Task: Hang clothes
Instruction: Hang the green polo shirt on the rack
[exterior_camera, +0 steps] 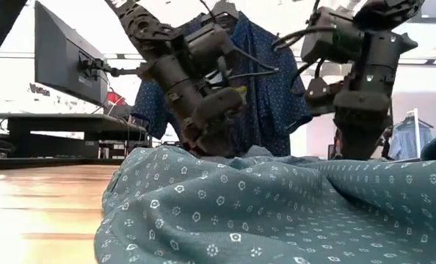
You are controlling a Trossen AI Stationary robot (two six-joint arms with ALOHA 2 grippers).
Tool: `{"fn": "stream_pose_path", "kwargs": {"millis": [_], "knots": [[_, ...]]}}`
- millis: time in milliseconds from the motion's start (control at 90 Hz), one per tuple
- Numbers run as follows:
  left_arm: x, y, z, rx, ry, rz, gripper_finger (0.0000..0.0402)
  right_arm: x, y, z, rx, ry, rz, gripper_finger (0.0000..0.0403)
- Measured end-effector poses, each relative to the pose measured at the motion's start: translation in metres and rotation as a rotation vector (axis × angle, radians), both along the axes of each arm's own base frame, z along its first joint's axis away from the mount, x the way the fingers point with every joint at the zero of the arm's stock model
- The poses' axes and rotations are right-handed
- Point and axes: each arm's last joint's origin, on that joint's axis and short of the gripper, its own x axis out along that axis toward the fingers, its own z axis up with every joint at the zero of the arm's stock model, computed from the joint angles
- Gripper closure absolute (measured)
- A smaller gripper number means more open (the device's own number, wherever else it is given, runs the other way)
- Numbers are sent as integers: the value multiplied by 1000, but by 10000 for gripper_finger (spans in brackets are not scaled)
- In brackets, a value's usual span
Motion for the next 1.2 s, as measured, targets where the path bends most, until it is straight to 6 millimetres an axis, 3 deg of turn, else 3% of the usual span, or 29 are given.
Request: {"fn": "stream_pose_path", "kwargs": {"millis": [100,367,511,589,667,778,978,1122,1200], "knots": [[-29,-3,-1,-12,25,72,321,1,3,-1,11,-1,-11,171],[-120,-9,25,25,82,337,320,5,4,5,47,-71,-6,171],[-167,-10,27,18,159,469,320,17,4,14,45,-164,28,171],[-182,-9,32,-2,148,520,320,25,2,24,31,-202,69,171],[-186,-8,49,-7,38,538,320,32,-1,37,10,-206,120,171],[-180,-3,88,22,-198,562,320,43,-10,61,-39,-208,195,171],[-170,5,151,112,-437,496,320,53,-36,104,-128,-186,303,171],[-150,10,189,181,-583,430,320,46,-58,133,-192,-226,326,171],[-138,14,200,221,-611,410,320,35,-71,147,-220,-253,303,171]]}}
